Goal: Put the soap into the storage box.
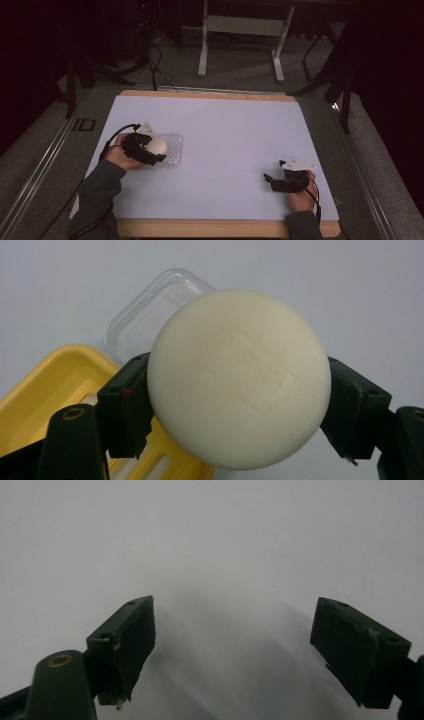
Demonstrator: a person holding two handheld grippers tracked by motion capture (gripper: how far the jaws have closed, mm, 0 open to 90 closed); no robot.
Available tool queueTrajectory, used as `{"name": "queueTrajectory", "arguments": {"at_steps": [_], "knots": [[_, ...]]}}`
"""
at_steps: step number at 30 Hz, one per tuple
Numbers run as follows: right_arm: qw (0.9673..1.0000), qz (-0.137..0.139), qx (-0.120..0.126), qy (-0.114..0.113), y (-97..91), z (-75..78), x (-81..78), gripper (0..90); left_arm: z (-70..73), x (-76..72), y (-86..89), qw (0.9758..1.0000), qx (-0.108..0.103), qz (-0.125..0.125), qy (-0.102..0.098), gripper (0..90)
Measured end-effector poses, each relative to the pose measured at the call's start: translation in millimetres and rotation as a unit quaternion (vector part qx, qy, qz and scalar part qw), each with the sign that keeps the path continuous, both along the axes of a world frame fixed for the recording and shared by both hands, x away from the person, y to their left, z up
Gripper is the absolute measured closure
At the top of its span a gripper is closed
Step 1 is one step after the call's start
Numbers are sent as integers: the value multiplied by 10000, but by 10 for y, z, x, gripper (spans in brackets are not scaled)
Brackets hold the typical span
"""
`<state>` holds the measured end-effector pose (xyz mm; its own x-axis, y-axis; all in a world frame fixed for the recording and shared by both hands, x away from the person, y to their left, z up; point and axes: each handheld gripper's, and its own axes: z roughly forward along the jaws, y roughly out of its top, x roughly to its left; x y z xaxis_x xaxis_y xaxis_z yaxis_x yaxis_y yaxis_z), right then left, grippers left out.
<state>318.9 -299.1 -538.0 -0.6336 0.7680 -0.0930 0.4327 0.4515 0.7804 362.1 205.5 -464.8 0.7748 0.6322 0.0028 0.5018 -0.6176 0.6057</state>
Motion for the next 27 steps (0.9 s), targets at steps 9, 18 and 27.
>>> {"name": "queueTrajectory", "arguments": {"at_steps": [9,18,27], "knots": [[10000,1,-2,1,0,0,0,178,-20,6,57,9999,45,104,57,252],[10000,0,-2,0,0,0,0,178,-23,-8,119,9997,68,221,34,252],[10000,2,-5,-1,1,-1,1,178,-37,-8,193,9993,75,366,32,252]]}}
